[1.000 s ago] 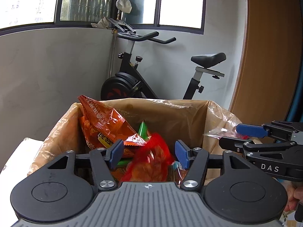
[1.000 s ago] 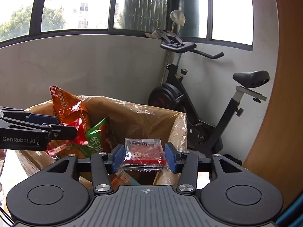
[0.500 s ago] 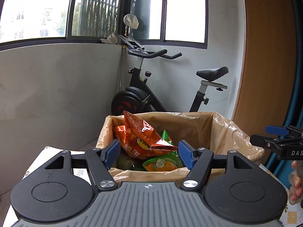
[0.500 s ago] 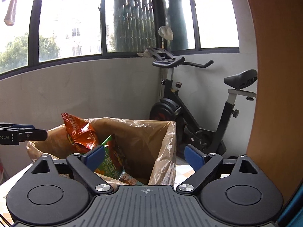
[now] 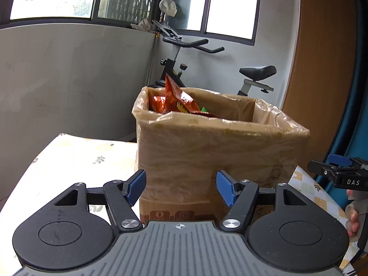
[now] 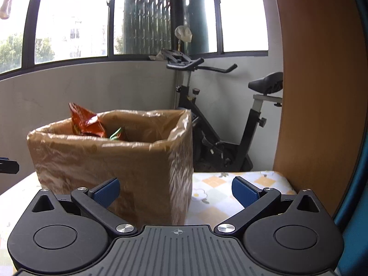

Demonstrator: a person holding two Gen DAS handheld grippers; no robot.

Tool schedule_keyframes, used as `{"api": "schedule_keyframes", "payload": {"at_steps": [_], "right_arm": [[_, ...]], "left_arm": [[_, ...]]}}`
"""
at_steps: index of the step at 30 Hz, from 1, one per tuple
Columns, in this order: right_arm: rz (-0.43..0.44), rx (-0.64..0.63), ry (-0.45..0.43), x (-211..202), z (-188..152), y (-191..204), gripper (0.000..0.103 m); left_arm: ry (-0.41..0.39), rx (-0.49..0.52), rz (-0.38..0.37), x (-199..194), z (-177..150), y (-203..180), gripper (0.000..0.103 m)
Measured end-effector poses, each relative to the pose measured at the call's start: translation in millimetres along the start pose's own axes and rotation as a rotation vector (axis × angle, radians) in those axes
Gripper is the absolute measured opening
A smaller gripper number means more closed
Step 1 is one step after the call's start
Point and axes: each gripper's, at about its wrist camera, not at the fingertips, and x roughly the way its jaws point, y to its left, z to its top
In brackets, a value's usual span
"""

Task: Organize snacks
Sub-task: 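Move the left tool to a red meat packet while the right tool approaches a yellow packet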

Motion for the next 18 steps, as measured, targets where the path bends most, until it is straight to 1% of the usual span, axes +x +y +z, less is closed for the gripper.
{"api": "schedule_keyframes", "payload": {"at_steps": [2, 4, 7, 9, 10, 12, 15, 18], "right_arm": [[0.013, 0.011, 0.025, -2.2, -14.8, 0.3, 0.102], [0.02, 0.018, 0.067, -2.4, -29.8, 0.5, 0.099], [0.021, 0.03, 0.15, 1.5, -52.8, -0.7, 0.086], [0.018, 0.043, 0.208, 5.7, -67.2, -1.8, 0.074], [0.015, 0.05, 0.239, 8.3, -74.8, -2.2, 0.072], [0.016, 0.066, 0.29, 12.2, -88.2, -1.9, 0.062], [0.018, 0.077, 0.36, 17.2, -107.5, 2.8, 0.058], [0.028, 0.063, 0.395, 21.5, -118.1, 8.2, 0.054]], "left_arm": [[0.014, -0.013, -0.001, 0.8, -9.6, 1.7, 0.07], [0.026, -0.016, 0.002, 1.8, -18.2, 1.8, 0.07], [0.048, -0.02, 0.006, 2.5, -30.0, 3.0, 0.069], [0.064, -0.028, 0.006, 2.2, -39.7, 6.3, 0.069], [0.071, -0.031, 0.009, 2.6, -44.8, 7.6, 0.069], [0.088, -0.036, 0.014, 5.2, -51.2, 9.6, 0.069], [0.116, -0.047, 0.02, 7.7, -63.3, 13.3, 0.069], [0.141, -0.051, 0.028, 13.2, -70.6, 18.0, 0.069]]}}
